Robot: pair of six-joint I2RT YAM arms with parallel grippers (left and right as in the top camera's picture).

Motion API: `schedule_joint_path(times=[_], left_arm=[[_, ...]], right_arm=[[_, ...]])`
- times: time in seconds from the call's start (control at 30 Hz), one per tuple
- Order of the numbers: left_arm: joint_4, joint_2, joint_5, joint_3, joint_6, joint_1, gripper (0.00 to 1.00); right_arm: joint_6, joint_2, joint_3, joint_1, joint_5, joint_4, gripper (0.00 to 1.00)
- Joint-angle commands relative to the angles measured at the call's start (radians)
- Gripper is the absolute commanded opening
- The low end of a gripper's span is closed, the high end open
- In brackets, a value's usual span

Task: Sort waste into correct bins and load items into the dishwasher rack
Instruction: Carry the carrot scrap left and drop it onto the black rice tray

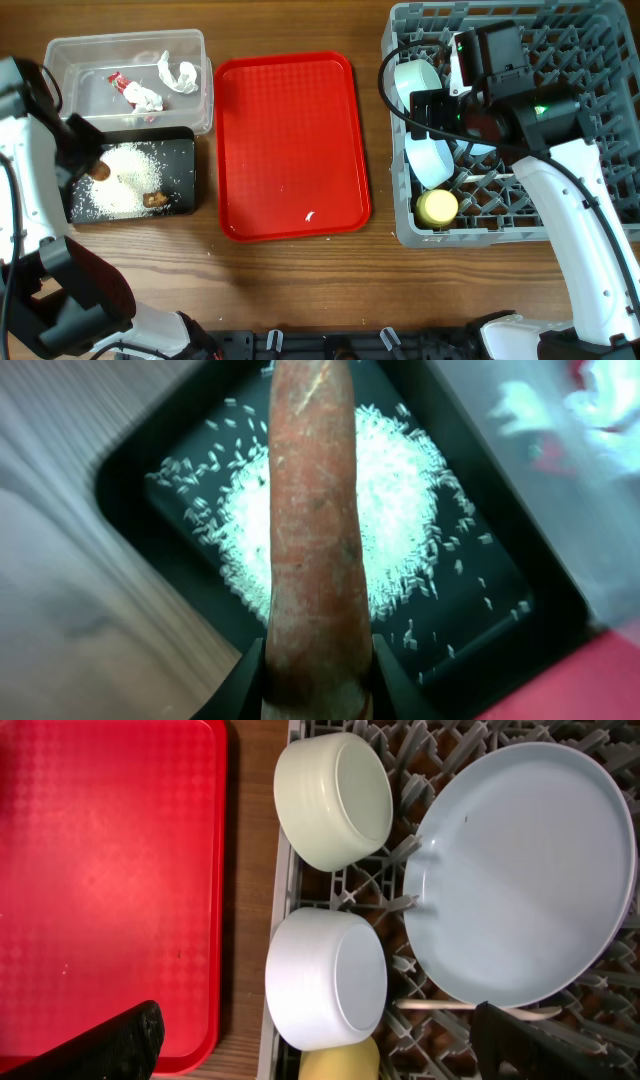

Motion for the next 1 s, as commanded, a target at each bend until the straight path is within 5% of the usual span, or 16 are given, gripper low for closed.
schedule_joint_path(times=[0.0,0.17,0.43,0.77,0.83,0.9,0.97], left_arm=[[0.151,-0.002,0.029,-0.164,-0.079,0.002,0.04],[0.296,-0.002,-0.039,-0.278,-0.264,0.002,0.04],[0.313,0.021,-0.125,-0.344,-0.636,0.0,0.04],[0.332,0.034,-0.128,-0.362,-0.722,0.0,0.08],[0.332,0.034,-0.128,-0.362,-0.718,0.0,0.23],[0.332,0.034,-0.128,-0.362,-0.696,0.0,0.63],[0.333,0.034,-0.128,-0.362,-0.67,0.0,0.75]], right_arm=[[0.009,0.006,-0.001,-0.002,-0.009,0.002,1.0],[0.009,0.006,-0.001,-0.002,-0.009,0.0,1.0],[0.008,0.006,-0.001,-0.002,-0.04,0.0,1.0],[0.008,0.006,-0.001,-0.002,-0.04,-0.001,1.0],[0.007,0.006,-0.001,-0.002,-0.04,-0.001,1.0],[0.007,0.006,-0.001,-0.002,-0.04,-0.001,1.0],[0.008,0.006,-0.001,-0.002,-0.04,-0.001,1.0]])
